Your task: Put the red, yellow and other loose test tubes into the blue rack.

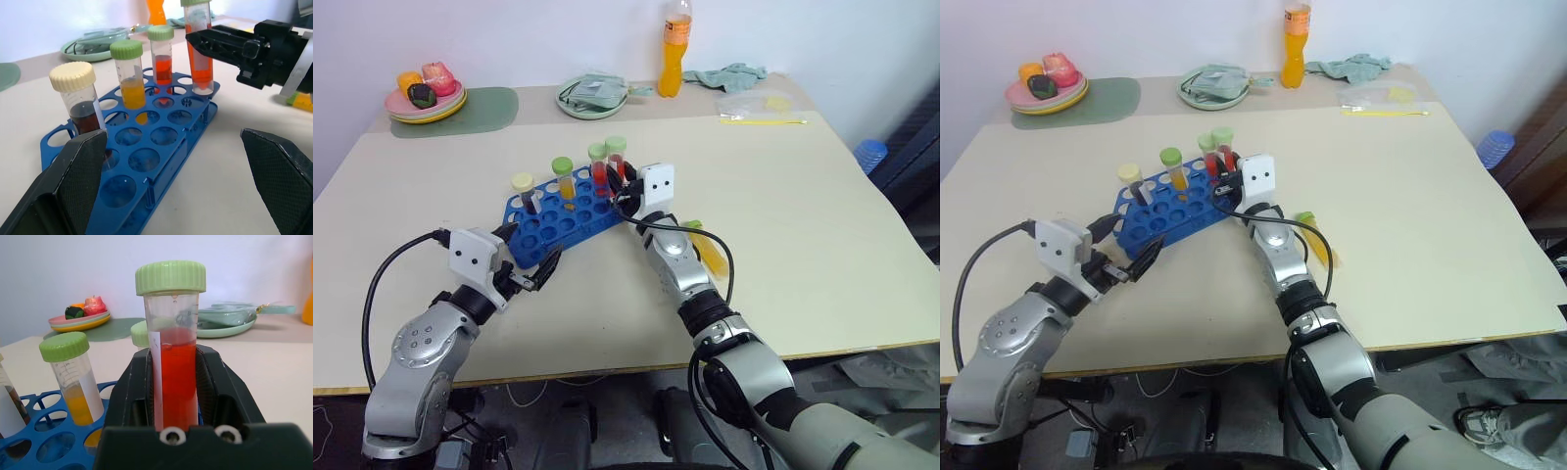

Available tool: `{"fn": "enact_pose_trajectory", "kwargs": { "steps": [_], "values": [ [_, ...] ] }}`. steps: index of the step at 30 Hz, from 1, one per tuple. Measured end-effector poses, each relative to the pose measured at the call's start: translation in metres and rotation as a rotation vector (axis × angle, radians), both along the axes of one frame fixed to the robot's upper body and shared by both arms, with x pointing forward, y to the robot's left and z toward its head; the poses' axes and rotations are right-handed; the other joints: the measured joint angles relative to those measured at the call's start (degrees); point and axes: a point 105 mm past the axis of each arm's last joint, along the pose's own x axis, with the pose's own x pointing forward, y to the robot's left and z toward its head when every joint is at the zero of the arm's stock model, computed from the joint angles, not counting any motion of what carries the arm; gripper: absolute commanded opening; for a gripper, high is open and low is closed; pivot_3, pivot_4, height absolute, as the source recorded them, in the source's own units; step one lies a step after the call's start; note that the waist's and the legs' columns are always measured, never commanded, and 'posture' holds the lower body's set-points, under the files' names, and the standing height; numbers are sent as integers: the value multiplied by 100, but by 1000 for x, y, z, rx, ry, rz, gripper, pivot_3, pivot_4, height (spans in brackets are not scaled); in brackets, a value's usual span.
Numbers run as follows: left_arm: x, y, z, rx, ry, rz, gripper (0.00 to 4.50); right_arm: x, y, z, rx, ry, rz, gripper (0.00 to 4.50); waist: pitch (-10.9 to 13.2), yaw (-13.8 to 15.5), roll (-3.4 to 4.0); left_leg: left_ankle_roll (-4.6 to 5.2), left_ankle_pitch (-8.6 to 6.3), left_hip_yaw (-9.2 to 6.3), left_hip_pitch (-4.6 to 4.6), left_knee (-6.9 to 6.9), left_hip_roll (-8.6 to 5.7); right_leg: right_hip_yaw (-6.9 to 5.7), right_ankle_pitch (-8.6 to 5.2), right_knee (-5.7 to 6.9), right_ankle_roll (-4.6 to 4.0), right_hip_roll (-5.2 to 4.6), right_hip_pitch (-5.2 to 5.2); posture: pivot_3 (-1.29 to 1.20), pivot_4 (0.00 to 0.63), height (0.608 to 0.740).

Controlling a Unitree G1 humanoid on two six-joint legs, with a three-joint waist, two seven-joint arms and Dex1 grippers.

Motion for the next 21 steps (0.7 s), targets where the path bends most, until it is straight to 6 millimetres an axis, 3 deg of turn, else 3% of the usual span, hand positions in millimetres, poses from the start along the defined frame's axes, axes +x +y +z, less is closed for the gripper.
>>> {"fn": "enact_pose_trajectory", "kwargs": {
  "steps": [8,11,18,19,21],
  "values": [
    [0,-1,-1,0,6,-8,4500,-1,0,-4,0,-37,-4,693,-1,-2,0,-1,0,0,2,0,0,0,0,1,0,0,1,0,150,740],
    [2,-3,0,-6,11,-9,4500,0,-1,-17,-13,5,-1,693,0,-1,1,-1,1,0,2,0,0,1,0,0,0,-1,2,0,150,740],
    [2,-10,7,-4,7,-11,4500,-1,0,-17,-17,-4,20,4223,1,-3,2,-2,1,-1,2,-1,0,1,0,1,0,0,1,0,150,740],
    [2,-10,7,-3,10,-9,4500,-2,1,-15,-16,-11,27,4434,1,-1,2,-2,1,-1,2,0,0,1,0,1,0,0,2,0,150,740],
    [2,-10,7,-7,11,-7,4500,-5,1,-6,-8,-45,43,4434,1,2,2,-2,1,-2,1,-1,0,1,0,0,0,-1,2,0,150,740]
  ]
}}
